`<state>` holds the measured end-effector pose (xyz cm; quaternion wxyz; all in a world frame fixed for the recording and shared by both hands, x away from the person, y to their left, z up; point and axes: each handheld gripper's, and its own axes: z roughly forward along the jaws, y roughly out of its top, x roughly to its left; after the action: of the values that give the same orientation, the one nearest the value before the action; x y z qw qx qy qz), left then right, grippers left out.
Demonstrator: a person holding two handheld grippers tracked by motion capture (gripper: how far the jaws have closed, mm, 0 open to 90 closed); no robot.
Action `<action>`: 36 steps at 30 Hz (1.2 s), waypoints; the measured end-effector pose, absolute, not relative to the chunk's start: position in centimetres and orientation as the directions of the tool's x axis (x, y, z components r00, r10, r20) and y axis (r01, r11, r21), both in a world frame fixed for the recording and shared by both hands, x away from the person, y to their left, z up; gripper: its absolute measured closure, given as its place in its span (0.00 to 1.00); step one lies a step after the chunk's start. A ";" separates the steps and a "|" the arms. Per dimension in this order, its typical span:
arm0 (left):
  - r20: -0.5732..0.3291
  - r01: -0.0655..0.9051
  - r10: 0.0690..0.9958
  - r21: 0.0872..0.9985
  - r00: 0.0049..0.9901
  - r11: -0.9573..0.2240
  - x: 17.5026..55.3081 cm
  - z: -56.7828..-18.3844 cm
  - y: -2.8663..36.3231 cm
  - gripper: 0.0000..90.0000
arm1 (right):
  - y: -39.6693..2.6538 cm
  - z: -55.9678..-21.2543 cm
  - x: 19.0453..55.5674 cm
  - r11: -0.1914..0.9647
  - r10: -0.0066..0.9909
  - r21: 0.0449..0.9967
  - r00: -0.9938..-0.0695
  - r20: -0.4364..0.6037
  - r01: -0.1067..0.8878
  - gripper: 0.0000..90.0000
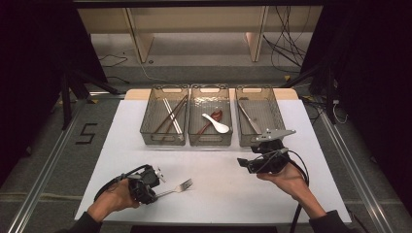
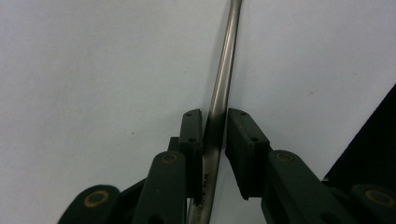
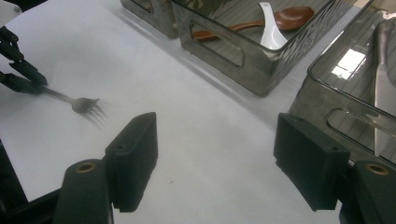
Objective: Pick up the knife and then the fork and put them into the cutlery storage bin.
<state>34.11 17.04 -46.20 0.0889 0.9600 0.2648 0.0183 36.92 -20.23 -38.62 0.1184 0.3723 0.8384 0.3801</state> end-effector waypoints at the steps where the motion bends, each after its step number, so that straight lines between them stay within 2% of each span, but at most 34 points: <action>1: -0.010 0.504 0.511 0.179 0.860 -0.845 34.1 -46.2 17.0 0.83 | -20.2 -38.6 36.9 0.434 0.714 0.726 -0.695 0.085 0.534 0.35; 8: -0.012 0.488 0.495 0.191 0.869 -0.852 34.0 -46.2 17.1 0.89 | -20.2 -38.6 36.9 0.433 0.714 0.725 -0.695 0.086 0.535 0.35; 22: -0.044 0.482 0.487 0.247 0.872 -0.841 34.0 -45.3 16.7 0.90 | -19.4 -38.5 36.7 0.439 0.694 0.730 -0.714 0.094 0.523 0.35; 32: -0.032 0.467 0.477 0.270 0.878 -0.842 33.9 -44.7 15.9 0.90 | -18.2 -38.8 36.5 0.463 0.667 0.724 -0.739 0.096 0.511 0.35; 36: -0.066 0.460 0.461 0.284 0.885 -0.841 33.9 -44.0 15.2 0.90 | -17.6 -38.7 36.1 0.473 0.637 0.735 -0.765 0.095 0.485 0.35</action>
<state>33.90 15.24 -44.04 0.1473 0.9595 0.2399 0.0023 36.14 -17.56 -38.69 0.0961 0.3288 0.8529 0.3940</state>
